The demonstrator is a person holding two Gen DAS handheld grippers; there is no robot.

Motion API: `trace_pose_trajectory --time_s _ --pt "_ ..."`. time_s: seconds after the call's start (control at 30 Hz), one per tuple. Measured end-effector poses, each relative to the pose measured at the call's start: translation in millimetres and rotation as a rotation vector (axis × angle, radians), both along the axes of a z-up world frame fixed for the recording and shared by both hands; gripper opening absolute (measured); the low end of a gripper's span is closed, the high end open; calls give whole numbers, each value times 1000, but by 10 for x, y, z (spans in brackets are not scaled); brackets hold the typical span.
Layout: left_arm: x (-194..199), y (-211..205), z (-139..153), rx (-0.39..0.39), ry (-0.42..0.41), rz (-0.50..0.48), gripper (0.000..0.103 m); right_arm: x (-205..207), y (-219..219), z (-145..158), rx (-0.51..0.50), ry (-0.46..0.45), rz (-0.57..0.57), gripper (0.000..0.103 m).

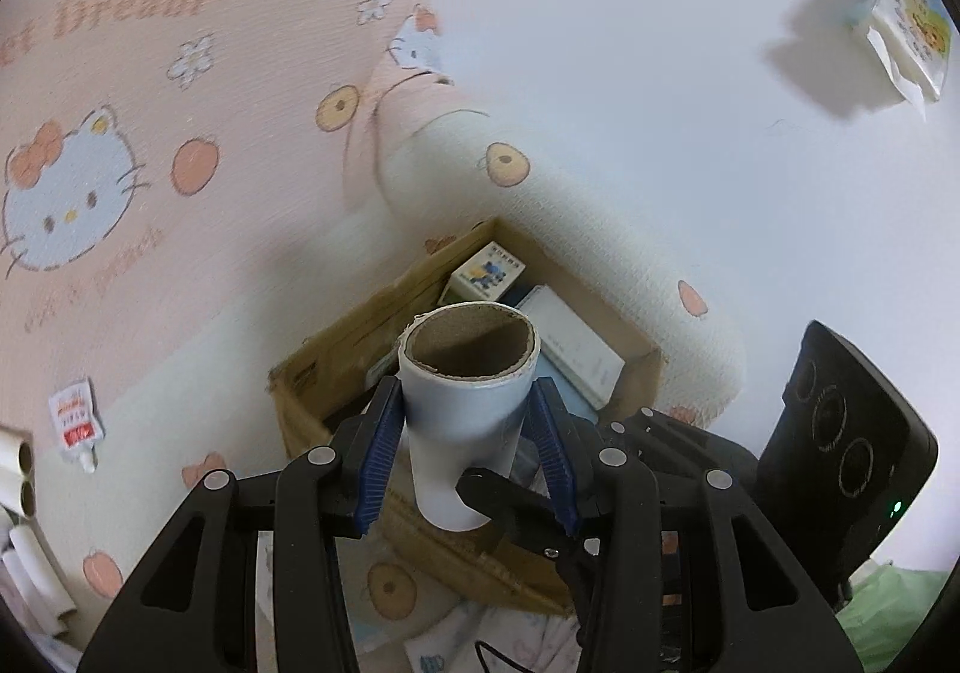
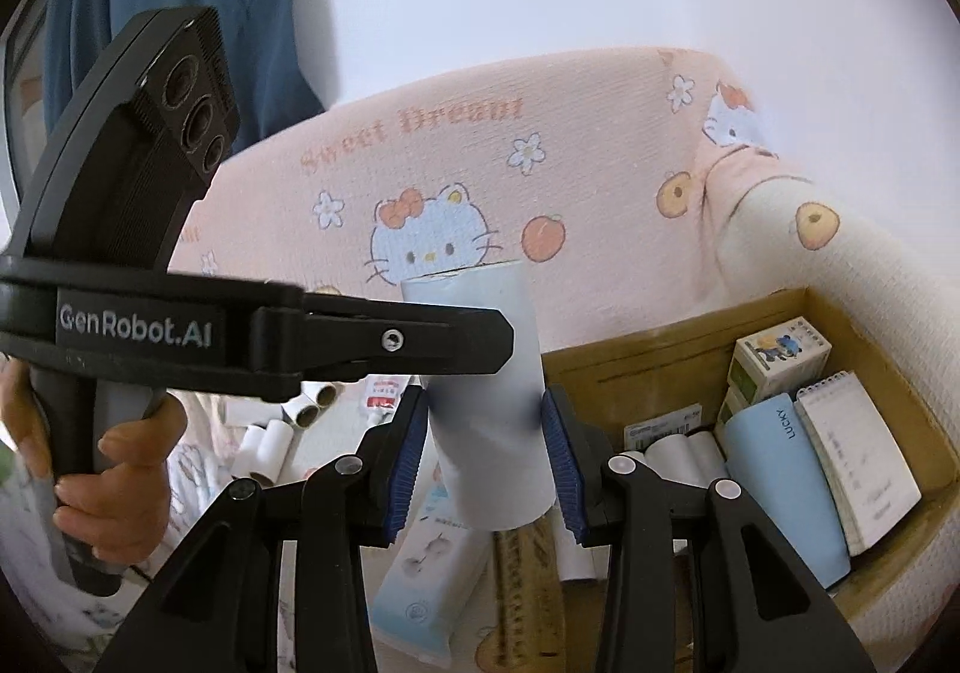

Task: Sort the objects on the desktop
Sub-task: 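Carry the held white tube with the right tool to the cardboard box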

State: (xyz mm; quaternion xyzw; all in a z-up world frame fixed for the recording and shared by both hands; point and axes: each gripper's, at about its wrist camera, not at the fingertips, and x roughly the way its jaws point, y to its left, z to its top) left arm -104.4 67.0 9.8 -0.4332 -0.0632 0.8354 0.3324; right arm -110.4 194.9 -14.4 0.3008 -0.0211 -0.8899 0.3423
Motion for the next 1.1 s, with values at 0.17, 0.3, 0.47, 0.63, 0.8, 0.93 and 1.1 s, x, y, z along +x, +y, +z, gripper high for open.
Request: trace_pose_trajectory --time_s 0.17,0.3,0.47,0.63,0.8,0.93,1.1 --pt "-123 207 -14 -17 -3 -14 47 -244 121 38 31 -40 25 37" --pt "-307 285 -121 16 -88 -15 47 -367 175 -54 68 -37 32 37" --pt "-486 352 -295 33 -176 -4 47 -523 184 -179 131 -63 36 39" --pt "-585 405 -422 3 -201 8 47 -720 144 -321 173 -110 53 41" --pt "-659 450 -503 -26 -211 14 47 -909 95 -453 196 -158 80 44" --pt "-687 441 -542 -12 -229 4 47 -969 68 -494 213 -167 89 45" --pt "-747 435 -594 -8 -247 26 47 -1048 88 -565 159 -227 109 45"
